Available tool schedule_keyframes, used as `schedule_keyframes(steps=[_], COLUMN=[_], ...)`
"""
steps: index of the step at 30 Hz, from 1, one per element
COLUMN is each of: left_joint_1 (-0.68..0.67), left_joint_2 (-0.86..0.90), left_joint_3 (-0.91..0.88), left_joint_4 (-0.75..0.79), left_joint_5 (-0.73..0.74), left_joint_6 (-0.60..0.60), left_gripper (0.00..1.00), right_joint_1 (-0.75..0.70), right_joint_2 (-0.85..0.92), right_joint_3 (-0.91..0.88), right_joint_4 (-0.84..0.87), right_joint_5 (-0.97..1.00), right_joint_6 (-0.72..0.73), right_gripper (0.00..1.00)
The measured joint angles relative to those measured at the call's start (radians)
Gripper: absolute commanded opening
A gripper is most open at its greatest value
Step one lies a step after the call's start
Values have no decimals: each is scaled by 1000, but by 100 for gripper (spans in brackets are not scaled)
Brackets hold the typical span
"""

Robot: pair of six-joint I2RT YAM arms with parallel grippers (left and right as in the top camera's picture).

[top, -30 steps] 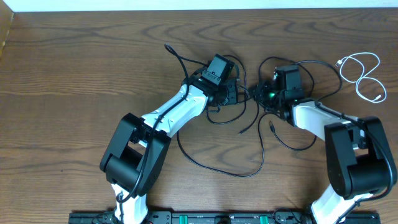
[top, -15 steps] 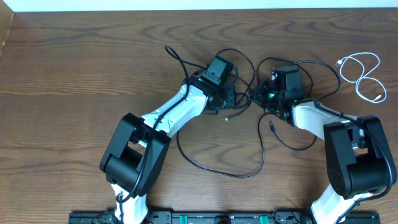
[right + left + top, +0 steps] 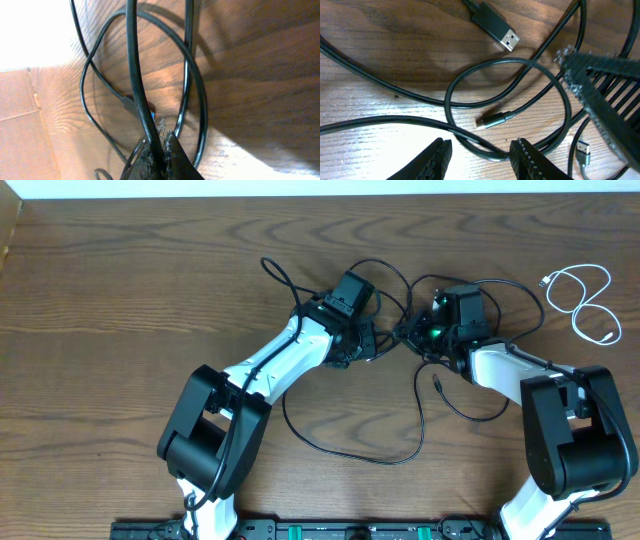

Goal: Untangle cables

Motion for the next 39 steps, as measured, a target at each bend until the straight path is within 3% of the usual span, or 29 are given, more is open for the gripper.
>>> schedule_keyframes(steps=[2,5,10,11,14,17,21,24,39], left_joint_1=[0,0,0,0,0,0,0,2,29], left_joint_2=[0,0,0,0,0,0,0,0,0], left_joint_3=[0,0,0,0,0,0,0,0,0], left_joint_4=[5,16,29,29,23,-14,-45,-45,-44], left_joint_5=[0,0,0,0,0,0,0,0,31], left_joint_6=[-9,-14,-28,-28,-33,-33,-35,-56,-549], left_gripper=[43,28,27,28,47,56,57,52,30], right_joint_1=[0,0,0,0,0,0,0,0,0], right_joint_2=[0,0,0,0,0,0,0,0,0], right_joint_3=[0,0,0,0,0,0,0,0,0], right_joint_4=[2,11,20,21,21,22,22,22,22], right_joint_5=[-18,-42,-77,-80,-88,-96,-104,-105,-107], right_joint_6=[10,24,43,46,50,53,53,53,54], right_gripper=[1,1,1,1,1,1,1,1,1])
